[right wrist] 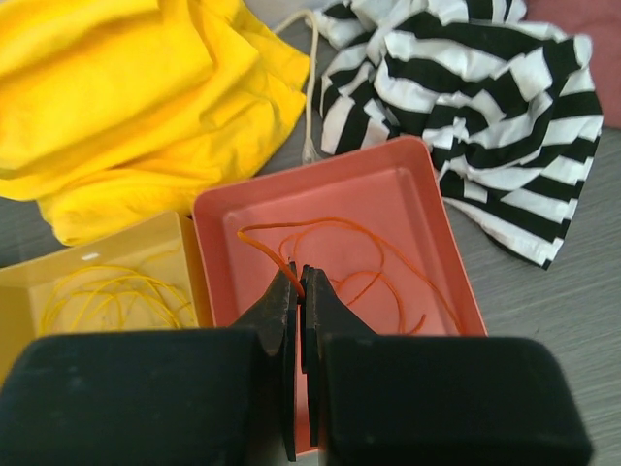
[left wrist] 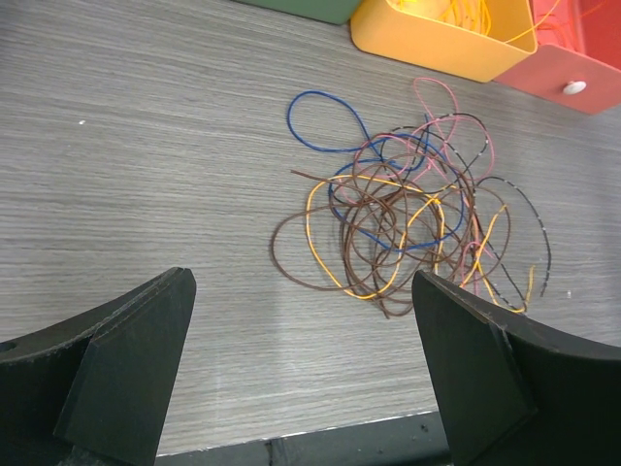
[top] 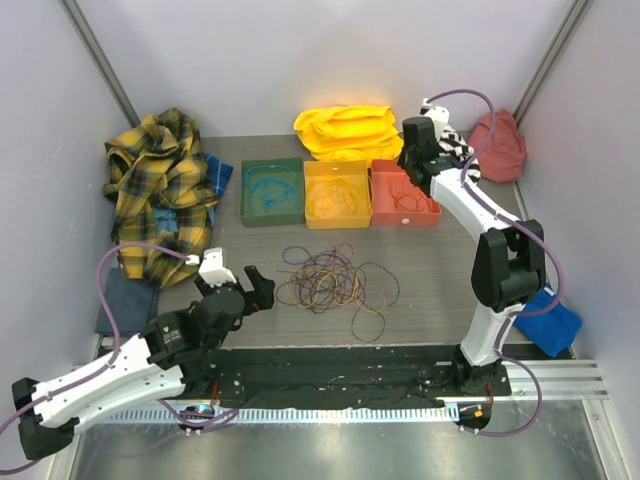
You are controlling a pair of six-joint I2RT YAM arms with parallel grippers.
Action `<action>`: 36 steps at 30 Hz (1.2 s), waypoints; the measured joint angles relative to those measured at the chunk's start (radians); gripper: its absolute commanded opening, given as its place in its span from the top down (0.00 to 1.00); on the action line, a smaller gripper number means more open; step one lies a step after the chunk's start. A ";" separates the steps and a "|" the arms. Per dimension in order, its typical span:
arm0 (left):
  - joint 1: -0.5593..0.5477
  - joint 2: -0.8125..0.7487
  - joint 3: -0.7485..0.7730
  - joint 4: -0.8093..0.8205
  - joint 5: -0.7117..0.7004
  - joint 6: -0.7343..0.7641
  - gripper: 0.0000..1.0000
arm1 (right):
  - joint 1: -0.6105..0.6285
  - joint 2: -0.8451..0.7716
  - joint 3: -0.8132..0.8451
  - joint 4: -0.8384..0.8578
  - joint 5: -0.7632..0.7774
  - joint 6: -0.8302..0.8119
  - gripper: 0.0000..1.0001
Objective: Untangle the cables
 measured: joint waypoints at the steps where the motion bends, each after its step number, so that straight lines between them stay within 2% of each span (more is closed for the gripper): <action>1: 0.000 0.003 0.000 0.000 -0.002 0.002 0.00 | -0.005 0.011 -0.009 0.001 -0.004 0.004 0.82; 2: 0.000 0.007 0.000 0.000 -0.005 0.006 0.00 | -0.007 0.022 -0.017 0.001 -0.007 0.007 0.61; 4: 0.000 0.014 0.000 0.000 -0.008 0.011 0.00 | -0.011 0.044 -0.029 0.001 -0.027 0.021 0.46; 5: 0.000 0.018 0.000 0.000 -0.008 0.012 0.00 | -0.012 0.051 -0.034 0.001 -0.037 0.021 0.34; 8: 0.000 0.033 0.008 0.001 -0.009 0.014 0.00 | -0.013 0.049 -0.058 0.001 -0.061 0.037 0.24; 12: 0.000 0.057 0.024 0.001 -0.012 0.015 0.00 | -0.002 0.008 -0.069 -0.005 -0.064 0.043 0.22; 16: 0.000 0.080 0.051 0.002 -0.013 0.016 0.00 | 0.024 -0.110 -0.111 -0.003 -0.056 0.059 0.22; 24: 0.007 0.159 0.126 0.011 -0.059 0.052 0.00 | 0.165 -0.550 -0.428 0.055 -0.062 0.116 0.27; 27: 0.056 0.217 0.188 0.026 -0.035 0.100 0.00 | 0.219 -0.665 -0.555 0.078 -0.089 0.141 0.28; 30: 0.168 0.311 0.276 0.054 0.043 0.138 0.00 | 0.285 -0.739 -0.676 0.084 -0.108 0.168 0.28; 36: 0.290 0.520 0.335 0.115 0.210 0.146 0.00 | 0.402 -0.769 -0.818 0.074 -0.135 0.189 0.30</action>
